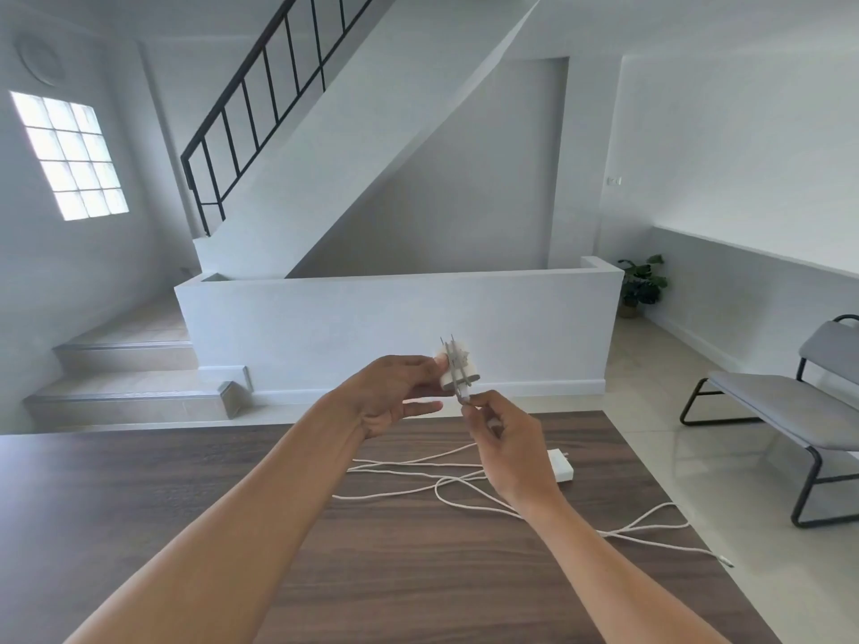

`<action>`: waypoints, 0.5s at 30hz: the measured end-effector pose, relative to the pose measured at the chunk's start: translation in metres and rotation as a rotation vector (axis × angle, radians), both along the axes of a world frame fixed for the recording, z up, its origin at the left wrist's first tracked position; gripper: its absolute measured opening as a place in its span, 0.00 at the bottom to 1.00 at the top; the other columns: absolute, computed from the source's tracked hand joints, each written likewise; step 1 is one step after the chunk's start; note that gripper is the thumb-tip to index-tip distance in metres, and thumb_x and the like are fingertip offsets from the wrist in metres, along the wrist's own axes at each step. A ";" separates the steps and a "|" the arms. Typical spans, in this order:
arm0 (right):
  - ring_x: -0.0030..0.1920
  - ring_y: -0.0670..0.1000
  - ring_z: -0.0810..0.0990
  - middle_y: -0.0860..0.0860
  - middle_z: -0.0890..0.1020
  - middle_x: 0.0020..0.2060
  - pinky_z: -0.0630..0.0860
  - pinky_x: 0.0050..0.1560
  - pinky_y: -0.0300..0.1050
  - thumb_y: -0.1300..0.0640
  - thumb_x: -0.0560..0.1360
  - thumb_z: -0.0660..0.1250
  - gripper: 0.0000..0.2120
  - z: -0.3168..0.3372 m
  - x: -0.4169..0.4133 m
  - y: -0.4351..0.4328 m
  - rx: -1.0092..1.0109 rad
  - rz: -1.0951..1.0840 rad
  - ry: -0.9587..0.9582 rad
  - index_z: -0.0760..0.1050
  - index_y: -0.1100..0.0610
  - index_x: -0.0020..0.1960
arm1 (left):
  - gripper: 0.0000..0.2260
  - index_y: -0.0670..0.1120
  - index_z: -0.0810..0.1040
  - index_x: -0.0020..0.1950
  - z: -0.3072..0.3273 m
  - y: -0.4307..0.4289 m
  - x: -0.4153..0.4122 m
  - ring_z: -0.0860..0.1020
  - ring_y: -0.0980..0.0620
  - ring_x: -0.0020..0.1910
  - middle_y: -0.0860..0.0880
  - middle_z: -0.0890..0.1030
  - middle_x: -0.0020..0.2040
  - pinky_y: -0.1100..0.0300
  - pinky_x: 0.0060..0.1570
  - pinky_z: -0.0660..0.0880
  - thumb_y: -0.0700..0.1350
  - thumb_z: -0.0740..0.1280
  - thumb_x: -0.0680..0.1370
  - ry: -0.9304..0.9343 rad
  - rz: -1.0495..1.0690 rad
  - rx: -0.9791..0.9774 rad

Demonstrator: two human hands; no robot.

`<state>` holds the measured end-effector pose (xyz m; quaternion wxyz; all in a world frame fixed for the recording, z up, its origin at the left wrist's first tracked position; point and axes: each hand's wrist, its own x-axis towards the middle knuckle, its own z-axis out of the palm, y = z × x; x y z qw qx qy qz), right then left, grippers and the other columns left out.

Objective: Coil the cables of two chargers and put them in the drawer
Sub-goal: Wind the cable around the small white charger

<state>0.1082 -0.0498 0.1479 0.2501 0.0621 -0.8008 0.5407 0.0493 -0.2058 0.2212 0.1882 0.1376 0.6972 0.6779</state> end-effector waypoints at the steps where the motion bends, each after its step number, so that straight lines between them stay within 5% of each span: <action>1: 0.23 0.44 0.66 0.46 0.73 0.25 0.63 0.26 0.34 0.53 0.79 0.65 0.07 0.002 -0.003 0.003 0.008 -0.001 -0.024 0.78 0.49 0.43 | 0.12 0.39 0.80 0.53 -0.002 -0.002 0.001 0.80 0.51 0.49 0.46 0.82 0.48 0.53 0.63 0.74 0.48 0.66 0.79 0.057 -0.013 -0.056; 5: 0.24 0.42 0.68 0.47 0.77 0.27 0.66 0.28 0.36 0.56 0.77 0.66 0.12 0.012 -0.016 0.017 0.161 0.025 -0.135 0.76 0.47 0.35 | 0.23 0.38 0.82 0.54 -0.001 -0.015 0.003 0.77 0.53 0.49 0.43 0.82 0.49 0.54 0.62 0.72 0.58 0.72 0.73 0.288 -0.100 -0.324; 9: 0.31 0.49 0.74 0.49 0.80 0.31 0.72 0.37 0.45 0.50 0.76 0.67 0.08 0.034 -0.030 0.029 0.376 0.051 -0.234 0.80 0.46 0.39 | 0.12 0.46 0.84 0.55 0.007 -0.025 0.008 0.81 0.55 0.50 0.48 0.86 0.51 0.61 0.55 0.72 0.51 0.69 0.78 0.414 -0.150 -0.524; 12: 0.34 0.47 0.77 0.47 0.81 0.32 0.74 0.41 0.45 0.52 0.75 0.69 0.06 0.059 -0.035 0.030 0.460 0.111 -0.243 0.82 0.49 0.42 | 0.11 0.47 0.85 0.47 0.009 -0.031 0.009 0.76 0.52 0.39 0.53 0.82 0.39 0.57 0.47 0.70 0.53 0.69 0.77 0.470 -0.194 -0.633; 15: 0.35 0.44 0.78 0.46 0.81 0.32 0.72 0.38 0.36 0.53 0.75 0.70 0.07 0.087 -0.037 0.028 0.534 0.141 -0.290 0.84 0.55 0.45 | 0.10 0.52 0.83 0.38 0.008 -0.037 0.009 0.72 0.62 0.32 0.60 0.77 0.30 0.60 0.41 0.66 0.54 0.70 0.77 0.461 -0.179 -0.729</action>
